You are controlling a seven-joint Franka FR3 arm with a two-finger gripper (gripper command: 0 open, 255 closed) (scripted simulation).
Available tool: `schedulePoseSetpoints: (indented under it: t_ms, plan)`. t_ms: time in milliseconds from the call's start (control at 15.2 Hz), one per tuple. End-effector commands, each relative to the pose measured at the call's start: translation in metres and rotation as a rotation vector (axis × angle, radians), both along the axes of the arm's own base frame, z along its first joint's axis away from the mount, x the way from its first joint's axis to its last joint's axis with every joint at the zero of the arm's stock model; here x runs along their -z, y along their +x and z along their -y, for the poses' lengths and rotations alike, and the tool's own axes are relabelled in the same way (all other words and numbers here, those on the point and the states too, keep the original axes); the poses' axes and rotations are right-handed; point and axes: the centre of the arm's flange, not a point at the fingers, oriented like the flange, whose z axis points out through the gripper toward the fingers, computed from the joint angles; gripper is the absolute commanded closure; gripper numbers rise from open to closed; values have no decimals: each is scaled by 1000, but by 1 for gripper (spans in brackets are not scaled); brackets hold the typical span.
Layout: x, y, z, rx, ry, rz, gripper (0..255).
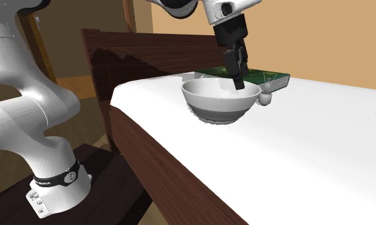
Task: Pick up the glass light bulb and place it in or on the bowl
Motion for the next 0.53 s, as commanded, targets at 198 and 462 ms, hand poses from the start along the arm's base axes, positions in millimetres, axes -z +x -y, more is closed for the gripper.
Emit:
schedulePoseSetpoints:
  t_ms: [198,462]
  plan:
    - [9,35,-46,-7,11,31,0]
    - [28,43,-49,-7,11,31,0]
